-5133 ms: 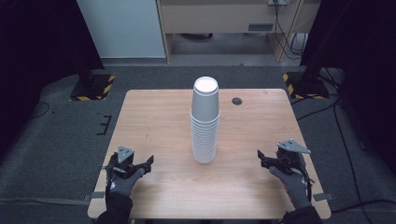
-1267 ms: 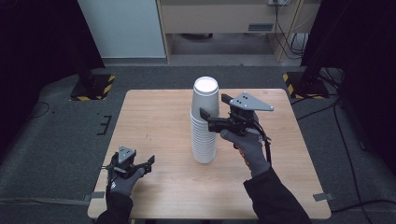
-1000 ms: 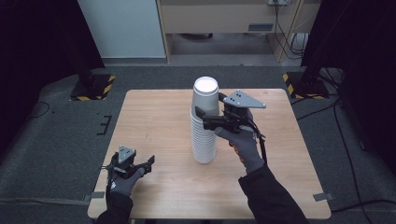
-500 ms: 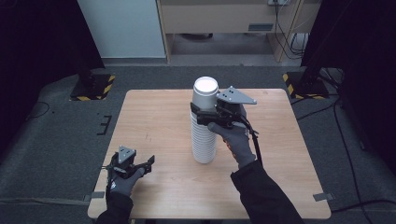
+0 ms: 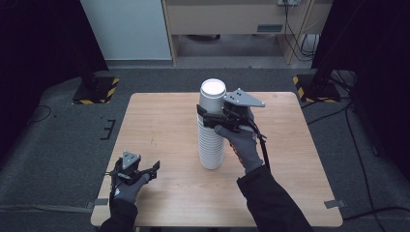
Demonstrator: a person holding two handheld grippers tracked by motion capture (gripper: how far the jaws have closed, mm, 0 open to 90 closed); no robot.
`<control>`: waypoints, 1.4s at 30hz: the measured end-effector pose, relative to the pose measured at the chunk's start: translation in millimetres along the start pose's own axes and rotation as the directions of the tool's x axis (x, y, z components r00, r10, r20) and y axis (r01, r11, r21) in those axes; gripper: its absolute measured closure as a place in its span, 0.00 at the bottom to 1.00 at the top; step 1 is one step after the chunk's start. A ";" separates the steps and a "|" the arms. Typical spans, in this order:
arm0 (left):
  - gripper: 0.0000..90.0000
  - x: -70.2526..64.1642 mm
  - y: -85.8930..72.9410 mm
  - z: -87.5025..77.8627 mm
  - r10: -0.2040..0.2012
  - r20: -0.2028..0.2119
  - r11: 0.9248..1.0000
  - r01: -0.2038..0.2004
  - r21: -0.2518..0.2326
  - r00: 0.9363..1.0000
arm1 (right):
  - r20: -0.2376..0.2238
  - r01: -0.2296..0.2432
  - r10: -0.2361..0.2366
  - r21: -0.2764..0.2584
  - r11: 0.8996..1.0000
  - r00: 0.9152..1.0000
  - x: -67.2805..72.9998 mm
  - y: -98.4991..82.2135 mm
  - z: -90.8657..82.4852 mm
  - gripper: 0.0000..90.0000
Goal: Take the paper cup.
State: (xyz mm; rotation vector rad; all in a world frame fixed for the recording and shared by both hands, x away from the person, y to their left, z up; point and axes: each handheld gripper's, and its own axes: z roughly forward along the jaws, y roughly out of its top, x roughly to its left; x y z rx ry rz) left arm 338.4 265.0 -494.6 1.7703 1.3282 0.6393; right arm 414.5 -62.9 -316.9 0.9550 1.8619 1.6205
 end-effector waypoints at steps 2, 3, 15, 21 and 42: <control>0.18 0.1 0.1 -0.2 0.000 0.000 1.000 0.000 -0.002 1.000 | -0.006 -0.009 0.009 -0.010 1.000 1.000 -0.2 3.3 -1.4 0.17; 0.18 0.1 0.1 -0.3 -0.001 0.001 1.000 0.001 -0.002 1.000 | -0.006 -0.007 0.007 -0.012 1.000 1.000 -0.4 4.9 -1.9 0.17; 0.18 -0.3 0.4 -0.5 -0.001 0.003 1.000 0.001 -0.004 1.000 | -0.008 -0.022 0.021 -0.076 0.997 1.000 -0.8 31.7 -12.5 0.17; 0.18 -0.6 0.4 -0.2 0.002 0.003 1.000 -0.002 -0.003 1.000 | -0.014 -0.031 0.030 -0.099 0.995 0.999 -2.9 40.6 -17.2 0.17; 0.18 -0.8 1.2 -0.8 0.000 0.007 1.000 0.000 -0.017 1.000 | -0.028 -0.055 0.050 -0.183 0.982 0.998 -5.0 63.9 -32.4 0.17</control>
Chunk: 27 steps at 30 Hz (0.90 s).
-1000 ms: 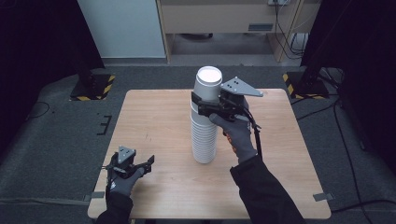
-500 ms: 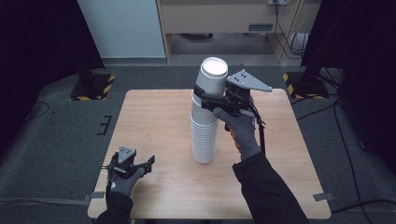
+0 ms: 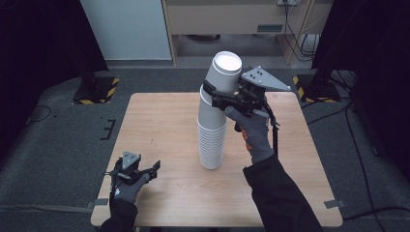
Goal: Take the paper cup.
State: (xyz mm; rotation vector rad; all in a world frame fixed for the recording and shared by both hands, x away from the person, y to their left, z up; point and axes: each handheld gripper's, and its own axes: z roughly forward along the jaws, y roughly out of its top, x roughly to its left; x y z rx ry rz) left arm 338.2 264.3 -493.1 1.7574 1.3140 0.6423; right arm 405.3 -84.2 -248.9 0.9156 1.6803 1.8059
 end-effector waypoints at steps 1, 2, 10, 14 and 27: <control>0.18 0.2 0.1 -0.1 -0.001 0.001 1.000 0.001 -0.002 1.000 | -0.001 -0.003 0.003 -0.004 1.000 1.000 -0.4 1.1 -1.6 0.17; 0.18 0.2 0.1 0.0 -0.001 0.003 1.000 0.001 -0.003 1.000 | -0.002 -0.005 0.005 -0.007 1.000 1.000 -0.9 2.1 -3.1 0.17; 0.19 -1.1 0.9 0.4 0.017 0.012 1.000 -0.017 -0.012 1.000 | -0.001 -0.015 0.015 -0.033 0.999 1.000 -5.8 8.2 -19.5 0.17; 0.21 -2.0 0.7 0.9 0.022 0.023 1.000 -0.022 -0.009 0.999 | 0.007 -0.019 0.019 -0.034 0.999 1.000 -9.4 8.5 -27.4 0.17; 0.24 -3.4 2.1 0.2 0.025 0.024 0.999 -0.025 -0.023 0.999 | 0.018 -0.036 0.037 -0.026 0.999 0.999 -19.4 -3.7 -57.9 0.17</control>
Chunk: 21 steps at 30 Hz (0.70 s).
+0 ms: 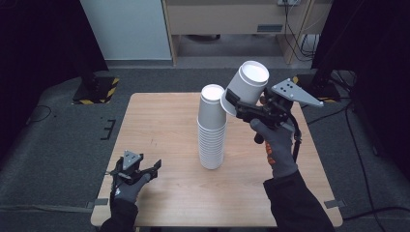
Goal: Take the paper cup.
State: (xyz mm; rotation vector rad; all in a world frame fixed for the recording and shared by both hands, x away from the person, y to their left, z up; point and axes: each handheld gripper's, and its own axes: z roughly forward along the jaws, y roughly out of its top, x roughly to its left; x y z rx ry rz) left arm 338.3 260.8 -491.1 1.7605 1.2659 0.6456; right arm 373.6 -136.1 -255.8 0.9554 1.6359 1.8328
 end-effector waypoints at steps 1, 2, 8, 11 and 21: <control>0.24 -0.3 0.1 0.0 0.002 0.000 1.000 -0.002 0.001 1.000 | 0.001 -0.003 0.003 -0.001 1.000 1.000 -0.7 -0.6 -1.9 0.17; 0.24 -0.5 0.1 0.1 0.003 0.001 1.000 -0.003 0.001 1.000 | 0.003 -0.005 0.005 -0.001 1.000 1.000 -2.2 -1.8 -5.1 0.17; 0.24 -2.1 0.1 0.7 0.002 0.010 1.000 -0.002 0.002 1.000 | 0.014 -0.024 0.024 0.000 1.000 1.000 -7.5 -8.7 -16.9 0.17; 0.25 -2.6 0.4 0.6 0.003 0.011 1.000 -0.003 0.000 1.000 | 0.023 -0.038 0.038 0.012 0.999 0.999 -12.2 -19.4 -25.0 0.17; 0.24 -3.3 0.5 0.6 0.007 0.011 1.000 -0.007 -0.003 1.000 | 0.056 -0.081 0.079 0.048 0.996 0.995 -27.1 -46.7 -39.4 0.17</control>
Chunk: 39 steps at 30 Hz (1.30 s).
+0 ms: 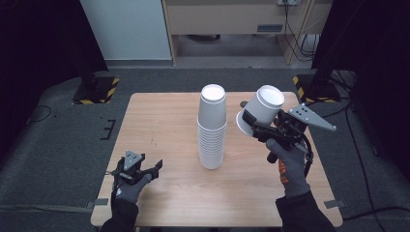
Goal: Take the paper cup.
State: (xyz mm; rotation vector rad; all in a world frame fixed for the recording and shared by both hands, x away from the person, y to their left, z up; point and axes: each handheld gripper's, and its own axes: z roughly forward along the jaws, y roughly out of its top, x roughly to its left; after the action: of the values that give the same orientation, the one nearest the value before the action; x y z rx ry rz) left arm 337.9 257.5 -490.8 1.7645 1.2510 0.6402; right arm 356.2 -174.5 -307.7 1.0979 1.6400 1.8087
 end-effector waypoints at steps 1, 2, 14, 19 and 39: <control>0.24 -0.2 0.0 -0.1 0.000 -0.001 1.000 0.000 0.000 1.000 | 0.007 -0.009 0.009 0.005 1.000 1.000 -5.1 -5.9 -2.8 0.17; 0.24 -0.3 0.0 -0.1 -0.001 0.000 1.000 0.001 -0.001 1.000 | 0.009 -0.017 0.017 0.008 1.000 1.000 -6.5 -7.8 -3.7 0.17; 0.24 -2.9 0.9 -0.7 0.008 0.011 1.000 -0.008 -0.018 1.000 | 0.034 -0.086 0.084 0.037 0.996 0.996 -25.1 -40.4 -18.4 0.17; 0.24 -4.5 1.1 -0.5 0.012 0.016 1.000 -0.012 -0.020 1.000 | 0.035 -0.131 0.129 0.051 0.990 0.991 -32.4 -57.2 -23.3 0.17; 0.24 -13.0 5.9 -4.7 0.024 0.053 0.998 -0.022 -0.052 0.998 | 0.057 -0.268 0.264 0.064 0.961 0.963 -52.1 -92.8 -37.2 0.17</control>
State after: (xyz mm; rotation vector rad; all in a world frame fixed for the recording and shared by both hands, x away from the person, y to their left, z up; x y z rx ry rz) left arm 332.2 246.3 -482.4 1.7443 1.1695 0.6293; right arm 340.3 -220.4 -409.4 1.4422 1.6016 1.8812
